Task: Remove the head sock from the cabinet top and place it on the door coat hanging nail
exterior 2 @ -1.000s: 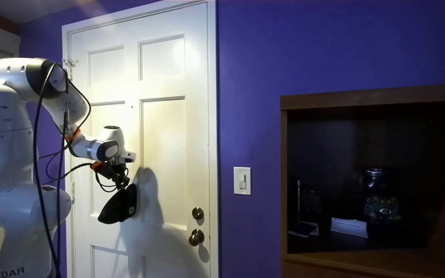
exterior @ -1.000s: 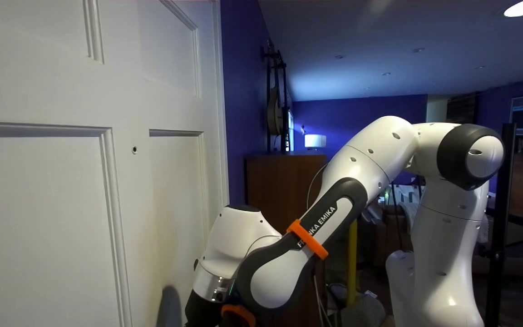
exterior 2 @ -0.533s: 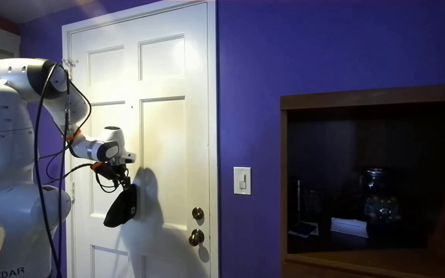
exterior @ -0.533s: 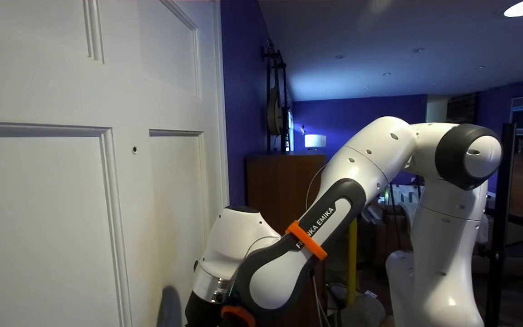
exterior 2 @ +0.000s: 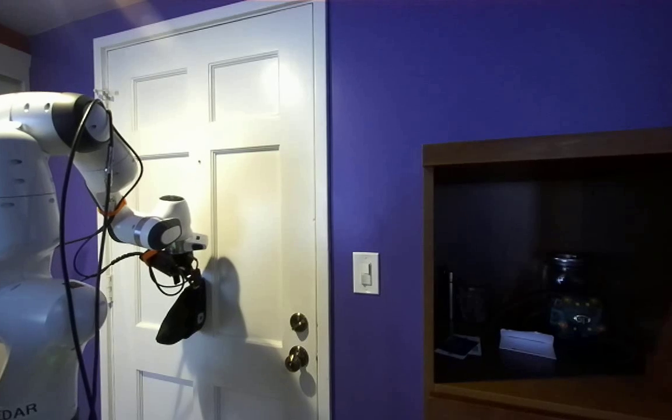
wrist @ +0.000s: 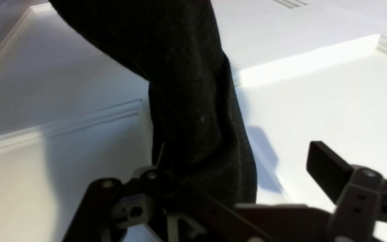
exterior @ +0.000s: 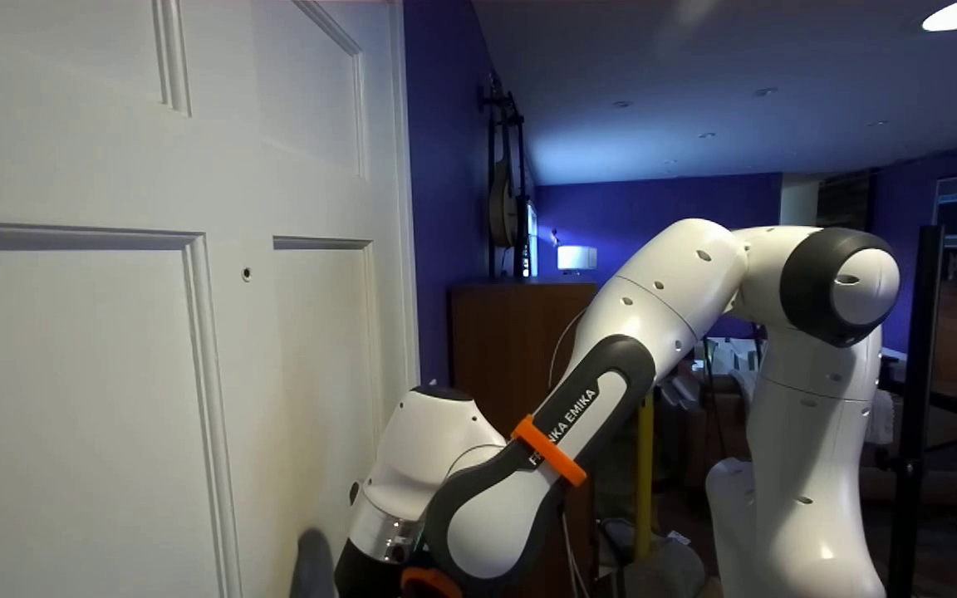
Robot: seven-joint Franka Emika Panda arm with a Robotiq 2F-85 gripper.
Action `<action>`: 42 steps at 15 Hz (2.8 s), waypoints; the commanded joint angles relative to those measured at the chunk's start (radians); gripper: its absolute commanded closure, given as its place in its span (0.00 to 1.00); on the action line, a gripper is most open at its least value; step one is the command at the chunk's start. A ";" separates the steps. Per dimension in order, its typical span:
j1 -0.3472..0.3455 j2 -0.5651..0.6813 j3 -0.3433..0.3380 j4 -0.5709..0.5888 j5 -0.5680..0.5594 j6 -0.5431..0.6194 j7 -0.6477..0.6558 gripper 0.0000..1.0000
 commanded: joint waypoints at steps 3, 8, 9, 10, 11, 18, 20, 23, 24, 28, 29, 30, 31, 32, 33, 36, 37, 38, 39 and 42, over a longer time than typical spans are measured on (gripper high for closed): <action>0.008 -0.015 -0.017 -0.003 0.016 0.005 -0.039 0.00; -0.028 -0.114 -0.021 -0.009 -0.070 -0.098 0.007 0.00; -0.031 -0.130 -0.023 -0.006 -0.079 -0.122 0.004 0.00; -0.036 -0.146 -0.024 -0.003 -0.089 -0.143 0.005 0.00; -0.043 -0.160 -0.024 -0.001 -0.102 -0.164 0.007 0.00; -0.065 -0.330 -0.027 0.055 -0.168 -0.425 0.008 0.00; -0.078 -0.373 -0.021 0.089 -0.214 -0.511 0.005 0.00; -0.091 -0.424 -0.019 0.139 -0.271 -0.613 -0.005 0.00; -0.094 -0.438 -0.019 0.154 -0.284 -0.643 -0.006 0.00; -0.109 -0.481 -0.017 0.212 -0.309 -0.740 0.007 0.00; -0.111 -0.488 -0.017 0.223 -0.311 -0.755 0.005 0.00; -0.114 -0.496 -0.018 0.233 -0.311 -0.767 0.006 0.00; -0.119 -0.502 -0.016 0.242 -0.316 -0.778 0.008 0.00; -0.121 -0.508 -0.015 0.252 -0.317 -0.787 0.009 0.00; -0.124 -0.514 -0.015 0.257 -0.320 -0.792 0.010 0.00; -0.134 -0.527 -0.011 0.279 -0.323 -0.813 0.017 0.00; -0.136 -0.530 -0.011 0.282 -0.324 -0.813 0.019 0.00; -0.138 -0.533 -0.011 0.284 -0.323 -0.814 0.023 0.00; -0.140 -0.536 -0.011 0.286 -0.323 -0.816 0.026 0.00; -0.131 -0.526 -0.022 0.276 -0.301 -0.791 0.009 0.00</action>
